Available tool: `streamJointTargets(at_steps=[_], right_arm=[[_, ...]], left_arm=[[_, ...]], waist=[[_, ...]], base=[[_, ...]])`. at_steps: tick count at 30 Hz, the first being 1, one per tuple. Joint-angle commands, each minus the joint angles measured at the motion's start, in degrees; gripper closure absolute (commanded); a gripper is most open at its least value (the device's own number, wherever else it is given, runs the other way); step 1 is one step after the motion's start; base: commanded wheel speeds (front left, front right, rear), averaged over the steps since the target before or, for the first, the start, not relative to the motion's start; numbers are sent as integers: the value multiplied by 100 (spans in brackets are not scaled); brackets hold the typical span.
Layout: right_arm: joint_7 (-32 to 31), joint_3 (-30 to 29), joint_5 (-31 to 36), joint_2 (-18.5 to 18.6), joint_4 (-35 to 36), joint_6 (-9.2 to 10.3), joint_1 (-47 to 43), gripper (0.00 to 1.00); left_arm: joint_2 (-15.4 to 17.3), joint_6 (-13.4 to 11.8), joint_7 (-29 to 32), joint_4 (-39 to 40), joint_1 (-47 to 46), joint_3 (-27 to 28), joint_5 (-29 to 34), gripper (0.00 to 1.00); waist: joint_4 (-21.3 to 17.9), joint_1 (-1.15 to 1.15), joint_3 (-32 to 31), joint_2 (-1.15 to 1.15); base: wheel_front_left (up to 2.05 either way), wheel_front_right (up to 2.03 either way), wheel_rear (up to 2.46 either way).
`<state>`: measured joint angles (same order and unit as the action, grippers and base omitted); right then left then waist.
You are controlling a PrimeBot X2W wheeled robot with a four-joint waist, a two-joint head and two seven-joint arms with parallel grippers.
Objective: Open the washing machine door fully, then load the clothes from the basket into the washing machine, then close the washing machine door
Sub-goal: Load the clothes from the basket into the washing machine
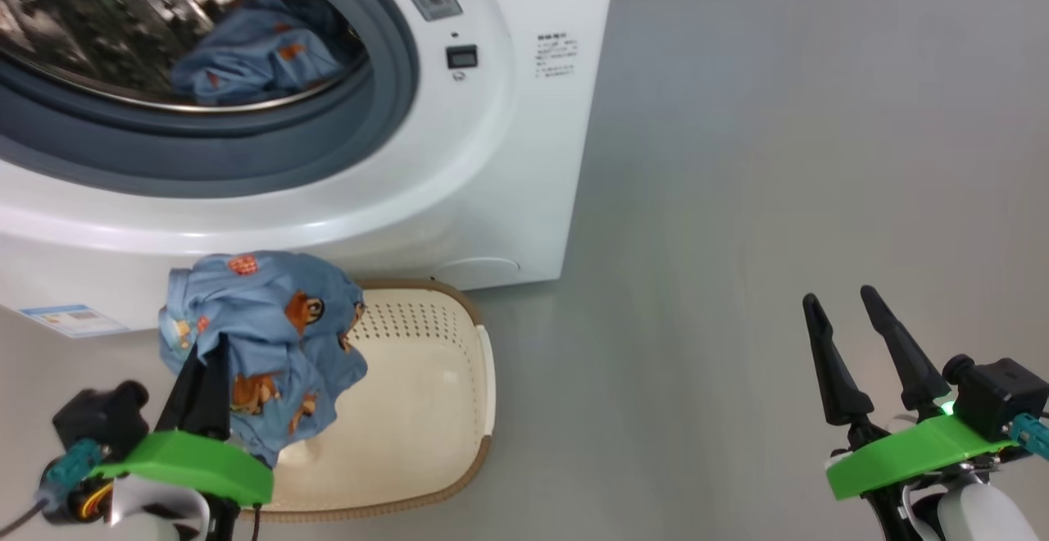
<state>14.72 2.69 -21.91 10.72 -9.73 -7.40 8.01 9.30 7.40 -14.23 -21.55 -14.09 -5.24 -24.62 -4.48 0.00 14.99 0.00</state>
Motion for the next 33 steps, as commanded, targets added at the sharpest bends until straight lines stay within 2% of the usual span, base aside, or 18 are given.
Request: streamJointTargets(at_steps=[1,19,25,33], right_arm=[[28,86,-82,91,104,-9,-108,0],[28,-93,-107,210,108,-9,-563,0],[28,-161,-104,210,157,-9,-547,0],[28,-182,-68,166,222,-9,-406,0]], left_arm=[[110,9,-76,263,89,257,100,100],[-213,9,-76,1753,1224,861,610,100],[-298,9,-76,1892,1319,951,611,100],[-353,9,-76,1878,987,1063,594,100]], waist=[[161,0,-240,0],[464,0,-677,0],[476,0,-589,0],[438,0,-301,0]], base=[[0,0,0],[0,0,0],[0,0,0],[0,0,0]])
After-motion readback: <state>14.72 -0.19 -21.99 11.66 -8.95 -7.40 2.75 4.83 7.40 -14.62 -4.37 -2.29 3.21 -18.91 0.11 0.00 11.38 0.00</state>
